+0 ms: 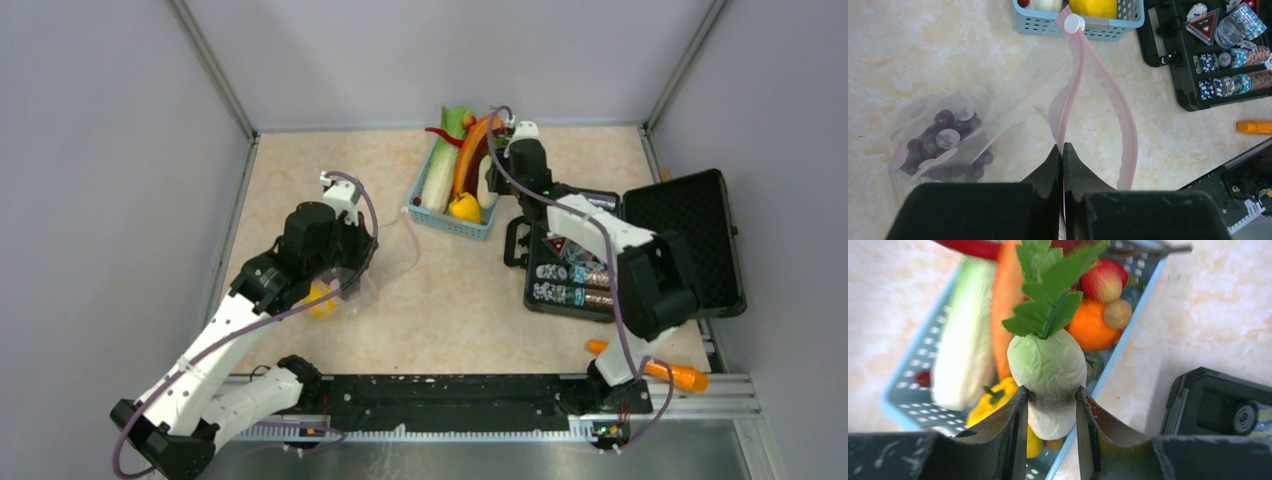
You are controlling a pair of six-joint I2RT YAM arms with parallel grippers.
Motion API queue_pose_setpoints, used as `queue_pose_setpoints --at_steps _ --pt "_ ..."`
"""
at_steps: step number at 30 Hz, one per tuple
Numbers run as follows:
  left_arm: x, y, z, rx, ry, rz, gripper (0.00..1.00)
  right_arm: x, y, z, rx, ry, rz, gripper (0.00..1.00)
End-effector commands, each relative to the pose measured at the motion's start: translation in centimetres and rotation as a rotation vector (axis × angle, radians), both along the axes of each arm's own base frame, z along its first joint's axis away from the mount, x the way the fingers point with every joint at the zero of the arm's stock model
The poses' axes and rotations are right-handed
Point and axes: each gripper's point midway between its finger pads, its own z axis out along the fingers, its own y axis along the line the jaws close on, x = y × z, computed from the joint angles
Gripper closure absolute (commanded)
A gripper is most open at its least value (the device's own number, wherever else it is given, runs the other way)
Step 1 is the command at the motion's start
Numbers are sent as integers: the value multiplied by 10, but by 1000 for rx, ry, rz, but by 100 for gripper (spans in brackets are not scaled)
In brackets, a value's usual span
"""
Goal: Place the food in the zip-top bag and seal the zipper
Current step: Pick up the fake vegetable from the bin.
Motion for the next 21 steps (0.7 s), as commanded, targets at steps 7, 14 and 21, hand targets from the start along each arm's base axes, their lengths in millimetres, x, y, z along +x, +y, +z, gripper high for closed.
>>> queue_pose_setpoints --at_steps 7,14,21 --pt "4 -5 3 -34 -13 2 100 -46 8 112 291 -273 86 78" --pt "5 -7 -1 -36 -1 5 100 -91 39 156 540 -287 242 78" --pt "11 -10 2 -53 0 16 100 -150 81 194 679 -385 371 78"
